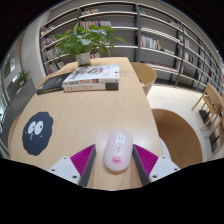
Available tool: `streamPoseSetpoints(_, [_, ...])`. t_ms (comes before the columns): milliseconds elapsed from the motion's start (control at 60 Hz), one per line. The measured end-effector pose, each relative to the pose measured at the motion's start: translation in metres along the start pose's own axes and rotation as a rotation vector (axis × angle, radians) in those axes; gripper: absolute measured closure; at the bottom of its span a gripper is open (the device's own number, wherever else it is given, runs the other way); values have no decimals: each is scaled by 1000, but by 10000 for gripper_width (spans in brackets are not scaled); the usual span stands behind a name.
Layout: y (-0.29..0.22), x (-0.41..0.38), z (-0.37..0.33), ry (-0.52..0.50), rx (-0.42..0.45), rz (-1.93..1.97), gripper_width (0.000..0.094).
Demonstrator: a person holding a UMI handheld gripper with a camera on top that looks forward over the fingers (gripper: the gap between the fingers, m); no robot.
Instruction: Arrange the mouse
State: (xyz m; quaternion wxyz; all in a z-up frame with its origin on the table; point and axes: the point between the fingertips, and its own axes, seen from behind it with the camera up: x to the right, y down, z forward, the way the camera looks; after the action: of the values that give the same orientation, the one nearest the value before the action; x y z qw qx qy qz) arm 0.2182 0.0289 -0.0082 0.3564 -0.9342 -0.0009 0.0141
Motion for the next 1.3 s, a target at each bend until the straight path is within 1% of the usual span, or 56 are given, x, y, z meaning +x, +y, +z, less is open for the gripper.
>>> streamPoseSetpoints(67, [-2, 1, 5, 24, 5, -13, 234])
streamPoseSetpoints(117, [-5, 0, 5, 28, 13, -13, 277])
streamPoseSetpoints(183, [-8, -1, 8, 40, 23, -5, 360])
streamPoseSetpoints(233, [-10, -5, 10, 42, 32, -3, 458])
streamPoseSetpoints(283, [-11, -7, 10, 50, 40, -7, 463])
streamPoseSetpoints(350, [-12, -8, 10, 62, 40, -1, 508])
streamPoseSetpoints(367, [-12, -8, 11, 66, 34, 6, 532])
streamPoseSetpoints(433, [-11, -8, 7, 90, 1, 24, 573])
streamPoseSetpoints(467, [-18, -7, 1, 109, 3, 32, 576])
streamPoseSetpoints(517, [-42, -7, -15, 141, 40, 37, 575])
streamPoseSetpoints(567, [-78, -12, -36, 169, 95, 54, 575])
streamPoseSetpoints(700, [-181, -55, -111, 188, 293, 76, 575])
streamPoseSetpoints(800, [-240, -117, -152, 150, 407, 43, 576])
streamPoseSetpoints(867, [-259, -167, -169, 116, 442, 0, 577])
streamPoseSetpoints(933, [-261, -210, -149, 68, 436, -37, 577])
streamPoseSetpoints(983, [-247, -239, -129, 41, 404, -63, 578])
streamPoseSetpoints(1017, [-229, -258, -116, 27, 368, -74, 579])
streamPoseSetpoints(1033, [-211, -273, -101, 23, 356, -74, 577])
streamPoseSetpoints(1067, [-202, -275, -90, 11, 304, -80, 578])
streamPoseSetpoints(1117, [-164, -287, -53, 12, 226, -88, 578])
streamPoseSetpoints(1150, [-138, -290, -31, 18, 189, -102, 577])
streamPoseSetpoints(1233, [-89, -297, 0, 19, 89, -117, 577])
streamPoseSetpoints(1300, [-54, -305, 15, 0, 31, -106, 578])
